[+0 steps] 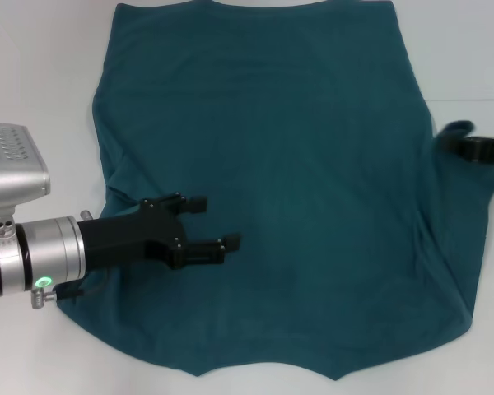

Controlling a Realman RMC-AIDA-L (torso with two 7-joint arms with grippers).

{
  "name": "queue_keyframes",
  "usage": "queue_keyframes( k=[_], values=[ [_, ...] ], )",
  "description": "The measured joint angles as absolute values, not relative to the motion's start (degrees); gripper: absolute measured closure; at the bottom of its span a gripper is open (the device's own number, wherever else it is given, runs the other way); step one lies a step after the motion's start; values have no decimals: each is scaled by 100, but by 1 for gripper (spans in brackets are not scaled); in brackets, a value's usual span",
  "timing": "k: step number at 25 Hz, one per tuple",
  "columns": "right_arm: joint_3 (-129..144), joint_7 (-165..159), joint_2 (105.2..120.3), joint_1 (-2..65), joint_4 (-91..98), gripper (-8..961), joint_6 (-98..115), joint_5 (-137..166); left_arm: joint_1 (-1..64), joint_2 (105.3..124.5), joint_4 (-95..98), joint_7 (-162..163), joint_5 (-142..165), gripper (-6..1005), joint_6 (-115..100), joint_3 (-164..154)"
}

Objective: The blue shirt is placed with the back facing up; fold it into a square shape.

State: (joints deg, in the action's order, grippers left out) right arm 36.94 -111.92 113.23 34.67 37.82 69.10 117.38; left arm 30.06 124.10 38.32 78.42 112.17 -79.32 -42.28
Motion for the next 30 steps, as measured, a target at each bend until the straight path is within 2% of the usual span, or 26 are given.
queue_keyframes(
  k=[10,15,21,26,30],
  values=[
    [4465,-11686,11488,3979,3800,912,7293,12157,3006,12404,3832,7841,11214,63,-7851,-4228],
    [4473,-11795,11456,4013,3866,728,7557,12177,3006,12395,3783,7840,11214,63,-7817,-4228],
    [4442,-12466,11263,3766,3998,449,7450,12197,3020,12392,3774,7840,11214,62,-7813,-4221],
    [4427,-13212,11007,3471,4004,277,7348,12360,3036,12393,3770,7835,11214,62,-7813,-4219],
    [4256,-13623,10947,3352,4019,217,7366,12849,3038,12393,3770,7809,11214,62,-7813,-4222]
  ],
)
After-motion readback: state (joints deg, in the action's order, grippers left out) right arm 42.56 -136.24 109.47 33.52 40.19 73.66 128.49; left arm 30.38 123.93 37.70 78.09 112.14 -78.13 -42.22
